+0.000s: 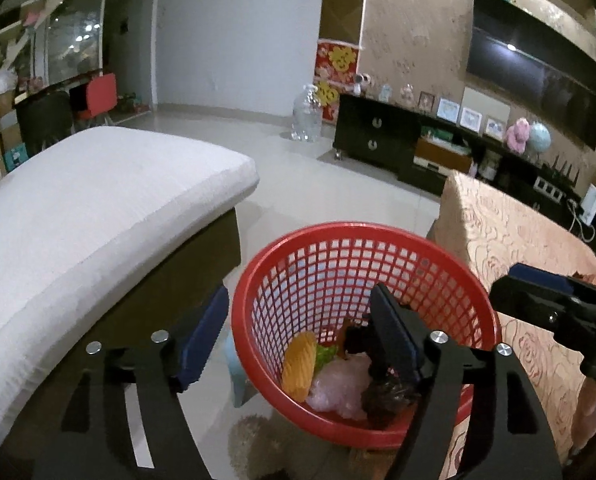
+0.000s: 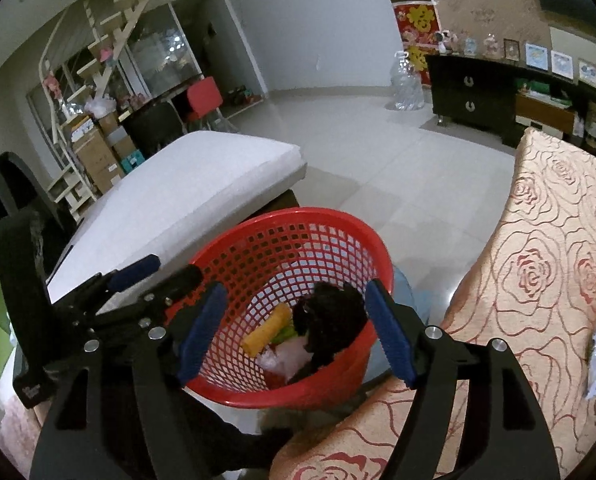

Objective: Collect trash
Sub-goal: 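Open both tools to drop the yellow sleeve and black bag into the wastebasket, then move both tools back to the table toward the brown paper and clear bag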

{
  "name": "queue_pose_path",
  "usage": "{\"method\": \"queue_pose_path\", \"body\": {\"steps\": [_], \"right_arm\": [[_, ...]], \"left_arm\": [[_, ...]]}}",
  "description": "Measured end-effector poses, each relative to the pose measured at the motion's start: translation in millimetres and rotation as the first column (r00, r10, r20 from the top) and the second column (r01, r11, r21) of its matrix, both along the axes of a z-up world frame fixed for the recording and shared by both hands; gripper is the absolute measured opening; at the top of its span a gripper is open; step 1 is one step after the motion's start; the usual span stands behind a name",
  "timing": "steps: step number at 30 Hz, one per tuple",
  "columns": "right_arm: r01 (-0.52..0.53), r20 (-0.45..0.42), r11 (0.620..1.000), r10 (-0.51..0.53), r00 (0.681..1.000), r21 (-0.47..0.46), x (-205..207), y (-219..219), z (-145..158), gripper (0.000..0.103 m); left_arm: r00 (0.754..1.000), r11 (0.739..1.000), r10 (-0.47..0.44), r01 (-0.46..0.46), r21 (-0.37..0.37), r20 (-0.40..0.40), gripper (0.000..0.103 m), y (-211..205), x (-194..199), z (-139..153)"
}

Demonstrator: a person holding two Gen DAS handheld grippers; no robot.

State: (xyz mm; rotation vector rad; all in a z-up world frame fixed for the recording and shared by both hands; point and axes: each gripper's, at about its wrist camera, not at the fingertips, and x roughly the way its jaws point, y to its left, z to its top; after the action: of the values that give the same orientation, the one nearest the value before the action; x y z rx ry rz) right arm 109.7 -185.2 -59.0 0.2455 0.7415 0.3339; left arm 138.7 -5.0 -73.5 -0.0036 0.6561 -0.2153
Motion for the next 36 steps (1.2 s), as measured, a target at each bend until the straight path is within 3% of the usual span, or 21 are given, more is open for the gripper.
{"method": "queue_pose_path", "body": {"steps": [16,21,36], "right_arm": [[0.114,0.071,0.989,-0.108,0.992,-0.093,-23,-32,11,0.075],[0.170,0.105,0.973,-0.155,0.982,-0.156,-38,-46,14,0.075],[0.360,0.122,0.912,-0.341,0.932,-0.198,-98,-109,14,0.078]], "left_arm": [[0.997,1.000,-0.016,0.014,0.024,0.069,0.076,-12,-11,5],[0.997,0.999,-0.025,0.024,0.025,0.074,0.076,-15,-13,5],[0.993,0.996,-0.084,0.082,0.034,0.080,0.076,-36,-23,7]]}}
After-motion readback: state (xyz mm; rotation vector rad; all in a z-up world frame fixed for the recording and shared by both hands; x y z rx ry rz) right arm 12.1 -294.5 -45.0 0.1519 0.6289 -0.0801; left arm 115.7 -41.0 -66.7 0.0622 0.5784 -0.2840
